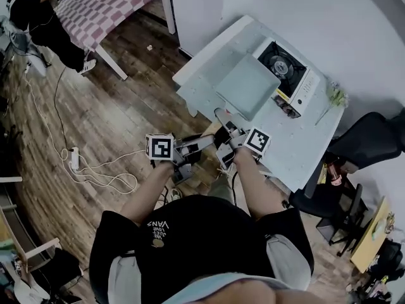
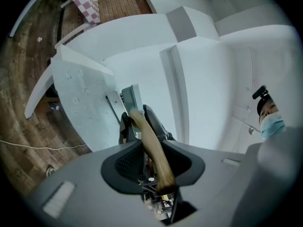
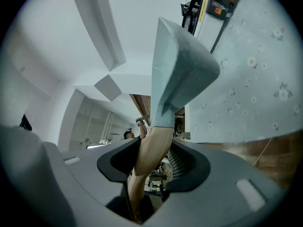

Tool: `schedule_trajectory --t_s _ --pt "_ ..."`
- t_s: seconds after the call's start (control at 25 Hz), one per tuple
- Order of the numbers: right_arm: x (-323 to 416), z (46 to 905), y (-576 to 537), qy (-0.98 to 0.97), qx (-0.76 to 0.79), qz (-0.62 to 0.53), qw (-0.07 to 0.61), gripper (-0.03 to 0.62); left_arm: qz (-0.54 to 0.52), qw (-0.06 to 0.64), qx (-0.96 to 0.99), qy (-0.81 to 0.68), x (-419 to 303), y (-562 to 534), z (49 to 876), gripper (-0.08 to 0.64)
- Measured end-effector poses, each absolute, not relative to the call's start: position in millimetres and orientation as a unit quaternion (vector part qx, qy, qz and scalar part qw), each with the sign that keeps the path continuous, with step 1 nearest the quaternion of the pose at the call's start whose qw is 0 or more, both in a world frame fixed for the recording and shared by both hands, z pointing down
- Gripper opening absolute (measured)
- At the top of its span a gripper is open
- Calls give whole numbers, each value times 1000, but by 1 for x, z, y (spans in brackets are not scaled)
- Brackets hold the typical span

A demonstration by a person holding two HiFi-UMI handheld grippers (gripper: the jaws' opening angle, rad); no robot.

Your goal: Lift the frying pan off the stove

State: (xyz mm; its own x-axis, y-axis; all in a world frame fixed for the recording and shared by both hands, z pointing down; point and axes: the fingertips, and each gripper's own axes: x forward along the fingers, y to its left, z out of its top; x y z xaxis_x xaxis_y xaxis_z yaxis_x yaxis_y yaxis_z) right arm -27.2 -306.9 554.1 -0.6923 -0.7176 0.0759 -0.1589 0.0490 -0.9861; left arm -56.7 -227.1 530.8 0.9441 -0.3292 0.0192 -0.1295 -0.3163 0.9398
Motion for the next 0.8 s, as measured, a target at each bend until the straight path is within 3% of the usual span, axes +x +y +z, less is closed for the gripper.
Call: schedule_trajectory --t_s 0.8 --pt "-167 562 -160 689 -327 -608 220 187 -95 555 814 -142 -194 -81 539 126"
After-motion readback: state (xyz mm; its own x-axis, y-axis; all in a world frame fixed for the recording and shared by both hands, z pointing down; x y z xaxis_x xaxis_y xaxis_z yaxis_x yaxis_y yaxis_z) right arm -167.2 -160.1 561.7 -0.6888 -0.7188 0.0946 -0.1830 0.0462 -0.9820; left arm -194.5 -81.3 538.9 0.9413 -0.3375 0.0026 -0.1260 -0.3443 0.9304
